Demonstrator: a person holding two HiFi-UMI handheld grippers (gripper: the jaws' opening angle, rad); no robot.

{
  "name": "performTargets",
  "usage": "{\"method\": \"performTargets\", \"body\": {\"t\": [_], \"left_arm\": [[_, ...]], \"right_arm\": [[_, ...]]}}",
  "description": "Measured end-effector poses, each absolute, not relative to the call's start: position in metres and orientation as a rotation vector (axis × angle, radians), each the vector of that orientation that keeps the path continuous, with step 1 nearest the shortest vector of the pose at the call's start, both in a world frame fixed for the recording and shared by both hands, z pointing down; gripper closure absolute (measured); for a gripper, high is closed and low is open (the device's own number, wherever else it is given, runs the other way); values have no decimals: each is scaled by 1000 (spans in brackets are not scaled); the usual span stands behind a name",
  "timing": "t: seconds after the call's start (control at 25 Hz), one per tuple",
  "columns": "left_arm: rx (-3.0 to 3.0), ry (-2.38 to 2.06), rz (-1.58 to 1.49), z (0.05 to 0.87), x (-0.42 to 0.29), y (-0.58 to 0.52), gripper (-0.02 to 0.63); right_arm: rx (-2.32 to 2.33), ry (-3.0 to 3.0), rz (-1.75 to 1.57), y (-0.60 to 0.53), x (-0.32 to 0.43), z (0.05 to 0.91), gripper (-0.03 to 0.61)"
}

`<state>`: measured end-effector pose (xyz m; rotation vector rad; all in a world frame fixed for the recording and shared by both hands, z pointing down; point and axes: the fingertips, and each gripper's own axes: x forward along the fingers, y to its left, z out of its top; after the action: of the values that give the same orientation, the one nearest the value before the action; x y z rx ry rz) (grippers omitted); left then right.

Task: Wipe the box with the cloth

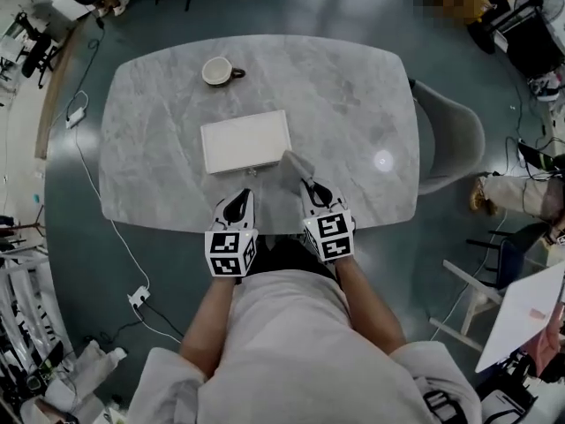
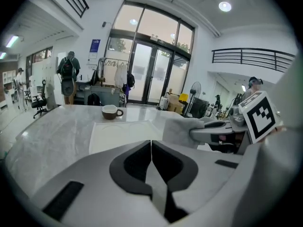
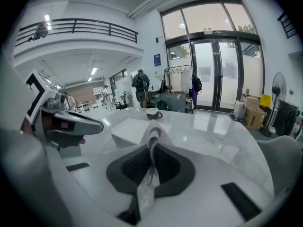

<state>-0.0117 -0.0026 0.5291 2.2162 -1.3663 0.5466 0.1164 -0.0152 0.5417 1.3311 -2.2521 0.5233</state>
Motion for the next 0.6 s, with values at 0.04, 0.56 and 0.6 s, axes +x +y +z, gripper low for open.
{"method": "performTargets", "body": {"t": [0.04,0.56,0.6], "left_arm": [[2217,-1392,536,523,-14,-2,584],[2251,-1604,370,444,-35,18,584],[2260,-1608,343,438,-36,18,584]], "right_arm": [[1339,-2271,515,-16,115,536,545],[1402,-2479,395,3,101,459,546],[1399,-2478,374,4,98,455,545]]}}
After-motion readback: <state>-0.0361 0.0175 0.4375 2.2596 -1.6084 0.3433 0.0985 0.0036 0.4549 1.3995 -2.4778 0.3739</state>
